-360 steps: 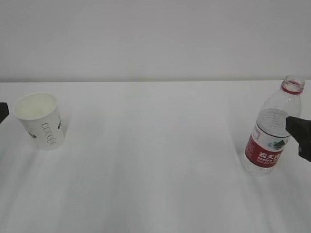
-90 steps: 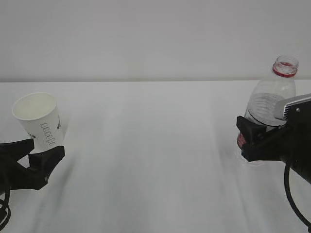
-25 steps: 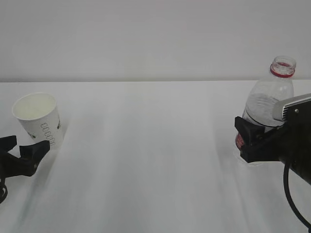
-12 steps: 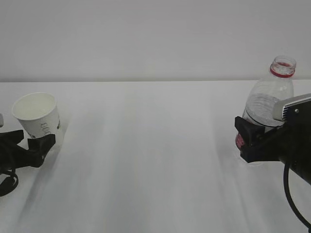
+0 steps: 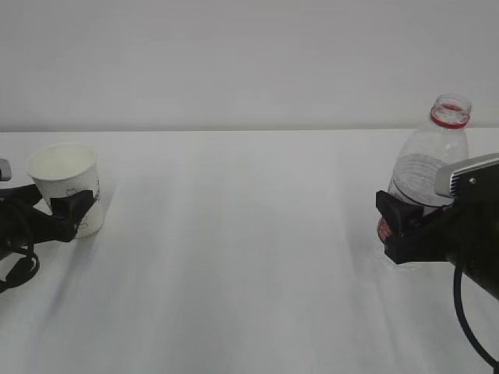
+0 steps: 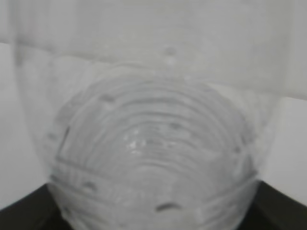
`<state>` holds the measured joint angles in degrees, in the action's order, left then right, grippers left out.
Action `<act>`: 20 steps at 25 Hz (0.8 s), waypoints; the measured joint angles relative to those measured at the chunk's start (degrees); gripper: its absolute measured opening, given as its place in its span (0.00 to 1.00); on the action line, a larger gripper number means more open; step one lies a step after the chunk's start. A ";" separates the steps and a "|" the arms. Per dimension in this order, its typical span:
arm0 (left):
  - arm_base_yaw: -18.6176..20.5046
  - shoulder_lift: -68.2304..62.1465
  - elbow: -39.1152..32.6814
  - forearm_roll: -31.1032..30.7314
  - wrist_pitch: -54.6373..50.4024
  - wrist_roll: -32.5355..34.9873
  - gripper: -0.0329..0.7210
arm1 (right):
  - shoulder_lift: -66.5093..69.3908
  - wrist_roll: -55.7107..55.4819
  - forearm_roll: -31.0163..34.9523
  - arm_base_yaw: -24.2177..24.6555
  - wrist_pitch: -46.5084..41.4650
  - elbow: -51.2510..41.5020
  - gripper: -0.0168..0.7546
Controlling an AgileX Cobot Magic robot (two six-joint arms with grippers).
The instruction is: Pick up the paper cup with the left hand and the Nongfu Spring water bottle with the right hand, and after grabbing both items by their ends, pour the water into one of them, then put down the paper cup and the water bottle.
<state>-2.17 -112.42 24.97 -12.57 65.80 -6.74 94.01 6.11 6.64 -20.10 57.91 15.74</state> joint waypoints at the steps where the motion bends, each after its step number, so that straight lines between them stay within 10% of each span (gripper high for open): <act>1: 0.00 -0.13 0.55 0.00 -0.15 0.00 0.96 | 0.00 0.00 0.00 -0.24 0.00 0.00 0.69; 20: 0.00 -6.78 3.09 0.49 -0.79 0.00 0.96 | 0.00 0.00 0.00 -0.24 0.00 0.00 0.69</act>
<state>-2.17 -119.20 28.06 -12.09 65.01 -6.74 94.01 6.11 6.64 -20.34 57.91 15.74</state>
